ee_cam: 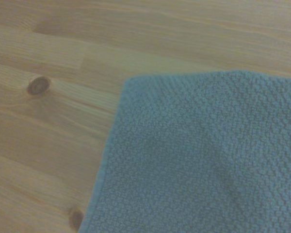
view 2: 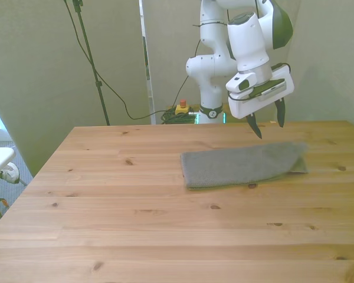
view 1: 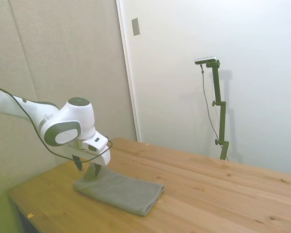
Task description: Unfold the towel
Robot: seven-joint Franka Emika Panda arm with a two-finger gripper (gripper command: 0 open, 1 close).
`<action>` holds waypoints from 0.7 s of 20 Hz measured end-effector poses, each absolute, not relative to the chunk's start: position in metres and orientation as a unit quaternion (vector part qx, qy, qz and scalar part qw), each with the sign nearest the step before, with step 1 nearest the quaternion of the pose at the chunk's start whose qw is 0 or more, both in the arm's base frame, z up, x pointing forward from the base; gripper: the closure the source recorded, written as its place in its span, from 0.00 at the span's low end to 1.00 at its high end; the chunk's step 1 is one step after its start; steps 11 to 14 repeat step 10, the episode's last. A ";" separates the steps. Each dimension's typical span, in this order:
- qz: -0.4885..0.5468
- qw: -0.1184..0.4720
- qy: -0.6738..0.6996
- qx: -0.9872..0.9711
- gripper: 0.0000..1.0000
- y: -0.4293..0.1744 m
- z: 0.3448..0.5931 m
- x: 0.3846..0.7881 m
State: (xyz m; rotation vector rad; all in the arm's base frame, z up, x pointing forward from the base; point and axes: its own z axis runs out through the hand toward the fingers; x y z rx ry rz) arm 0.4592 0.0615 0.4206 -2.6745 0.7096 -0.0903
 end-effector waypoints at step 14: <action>-0.061 0.075 0.347 -0.933 0.00 0.068 0.433 0.454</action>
